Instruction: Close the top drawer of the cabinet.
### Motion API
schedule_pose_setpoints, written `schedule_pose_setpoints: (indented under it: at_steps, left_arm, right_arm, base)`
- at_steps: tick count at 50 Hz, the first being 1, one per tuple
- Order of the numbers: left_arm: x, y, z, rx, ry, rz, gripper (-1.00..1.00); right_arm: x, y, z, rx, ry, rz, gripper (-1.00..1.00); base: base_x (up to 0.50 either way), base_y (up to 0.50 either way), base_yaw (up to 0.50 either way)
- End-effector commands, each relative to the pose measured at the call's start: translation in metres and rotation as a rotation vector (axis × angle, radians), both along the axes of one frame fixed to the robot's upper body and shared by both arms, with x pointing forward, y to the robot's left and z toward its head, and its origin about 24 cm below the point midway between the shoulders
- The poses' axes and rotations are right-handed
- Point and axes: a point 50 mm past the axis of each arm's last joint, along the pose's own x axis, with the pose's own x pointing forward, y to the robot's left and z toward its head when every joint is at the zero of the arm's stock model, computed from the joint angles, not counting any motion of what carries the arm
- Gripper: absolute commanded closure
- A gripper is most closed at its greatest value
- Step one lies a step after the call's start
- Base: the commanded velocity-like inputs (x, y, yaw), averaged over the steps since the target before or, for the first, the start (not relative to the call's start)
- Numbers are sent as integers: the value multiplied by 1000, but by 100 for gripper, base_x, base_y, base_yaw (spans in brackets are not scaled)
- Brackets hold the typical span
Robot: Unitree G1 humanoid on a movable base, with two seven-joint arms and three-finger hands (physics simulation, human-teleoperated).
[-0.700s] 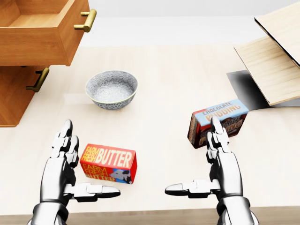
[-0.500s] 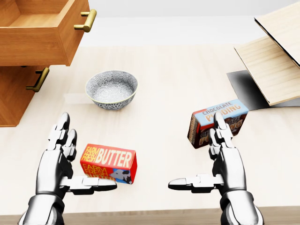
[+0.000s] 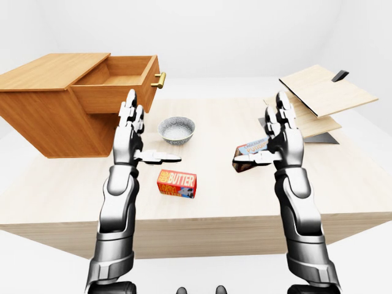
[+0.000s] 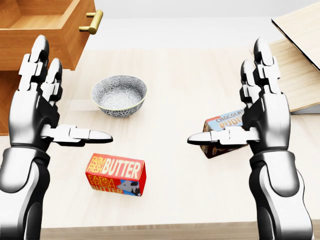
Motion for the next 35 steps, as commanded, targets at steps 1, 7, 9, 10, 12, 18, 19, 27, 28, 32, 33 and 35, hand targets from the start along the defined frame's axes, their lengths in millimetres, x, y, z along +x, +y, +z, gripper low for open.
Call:
schedule_pose_setpoints:
  at_steps: [1,7,9,10,12,18,19,27,28,32,33,35]
  left_arm:
    - [1,-2,33,10,-121,-14,-100]
    - [0,-2,35,7,-132,-13,-100]
    - [0,-3,36,7,-134,-14,-100]
    - [0,-3,35,6,-133,-15,-100]
    - [-1,-4,35,6,-132,-17,-100]
    - [0,-4,35,6,-131,-19,-100]
    - [0,-4,35,6,-131,-19,-100]
    - [-1,-4,35,5,-133,-19,-100]
    - [-1,-4,35,5,-131,-18,-100]
    - [-2,-3,35,4,-133,-15,-100]
    - [-2,-3,35,4,-134,-15,-100]
    - [-3,-3,35,4,-136,-13,-100]
  right_arm:
    - [-6,2,31,15,-131,29,-100]
    - [-8,2,30,21,-132,42,-100]
    - [-8,2,31,18,-133,43,-100]
    - [-9,2,31,14,-134,46,-100]
    - [-9,3,31,9,-135,51,-100]
    - [-9,4,31,7,-135,57,-100]
    - [-9,4,31,7,-135,57,-100]
    - [-7,4,29,3,-126,51,-100]
    - [-7,4,29,4,-127,51,-100]
    - [-8,4,29,2,-128,51,-100]
    - [-8,4,29,2,-128,51,-100]
    - [-8,4,29,1,-128,50,-100]
  base:
    - [0,0,0]
    - [11,-21,0]
    - [25,-40,0]
    - [36,-41,0]
    - [40,-40,0]
    - [49,-15,0]
    - [50,0,0]
    - [36,0,0]
    - [0,0,0]
    - [0,0,0]
    - [0,0,0]
    - [0,0,0]
